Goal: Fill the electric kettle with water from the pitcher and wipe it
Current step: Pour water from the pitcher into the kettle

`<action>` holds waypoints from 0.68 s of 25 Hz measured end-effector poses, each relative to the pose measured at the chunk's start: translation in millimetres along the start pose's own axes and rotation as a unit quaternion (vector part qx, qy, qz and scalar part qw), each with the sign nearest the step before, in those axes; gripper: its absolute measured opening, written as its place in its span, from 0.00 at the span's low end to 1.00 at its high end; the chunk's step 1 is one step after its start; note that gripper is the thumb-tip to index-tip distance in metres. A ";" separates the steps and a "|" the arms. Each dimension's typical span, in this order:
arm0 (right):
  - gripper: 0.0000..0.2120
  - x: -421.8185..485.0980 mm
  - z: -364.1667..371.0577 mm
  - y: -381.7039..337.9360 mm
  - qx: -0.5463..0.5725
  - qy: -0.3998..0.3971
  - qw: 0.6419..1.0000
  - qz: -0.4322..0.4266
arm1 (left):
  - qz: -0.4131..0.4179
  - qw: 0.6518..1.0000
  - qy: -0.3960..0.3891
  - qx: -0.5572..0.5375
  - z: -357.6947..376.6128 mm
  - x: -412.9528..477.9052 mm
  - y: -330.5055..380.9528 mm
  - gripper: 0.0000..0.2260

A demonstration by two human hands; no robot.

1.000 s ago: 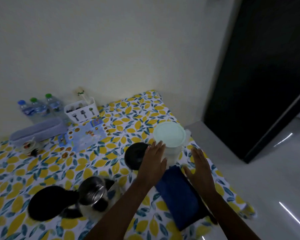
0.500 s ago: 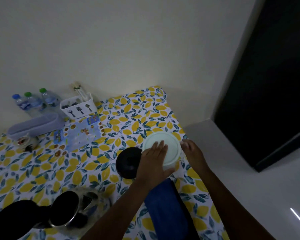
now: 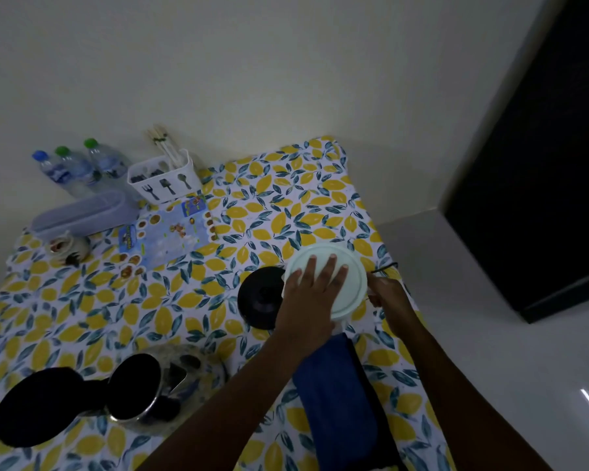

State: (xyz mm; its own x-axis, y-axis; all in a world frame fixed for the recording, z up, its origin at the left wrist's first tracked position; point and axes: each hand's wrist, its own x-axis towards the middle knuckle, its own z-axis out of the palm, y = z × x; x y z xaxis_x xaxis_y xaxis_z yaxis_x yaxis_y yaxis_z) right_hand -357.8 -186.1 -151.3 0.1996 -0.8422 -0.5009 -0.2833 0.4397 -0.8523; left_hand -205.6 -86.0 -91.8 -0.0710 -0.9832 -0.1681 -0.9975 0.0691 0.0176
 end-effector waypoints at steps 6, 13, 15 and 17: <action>0.25 -38.6 9.5 20.9 0.059 0.018 0.996 -0.071 | -0.001 1.000 -0.019 -0.022 -10.7 -30.5 4.0 0.45; 0.25 -101.8 42.0 5.6 0.049 -0.006 0.989 -0.141 | -0.015 0.999 0.031 -0.041 -34.9 -105.8 -12.7 0.44; 0.25 -118.3 59.0 1.4 0.035 -0.016 0.989 -0.140 | -0.029 0.999 0.028 -0.027 -38.6 -127.4 -20.5 0.45; 0.26 -134.5 79.0 -0.6 0.036 -0.029 0.988 -0.146 | -0.043 0.998 0.028 -0.040 -39.4 -152.2 -32.3 0.45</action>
State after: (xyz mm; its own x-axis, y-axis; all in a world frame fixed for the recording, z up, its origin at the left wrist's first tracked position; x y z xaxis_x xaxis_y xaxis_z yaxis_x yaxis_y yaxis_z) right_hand -310.3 -48.5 -95.4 0.3162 -0.9182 -0.2387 -0.1395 0.2039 -0.9690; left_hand -162.4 54.7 -28.0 0.0167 -0.9929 -0.1179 -0.9961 -0.0267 0.0836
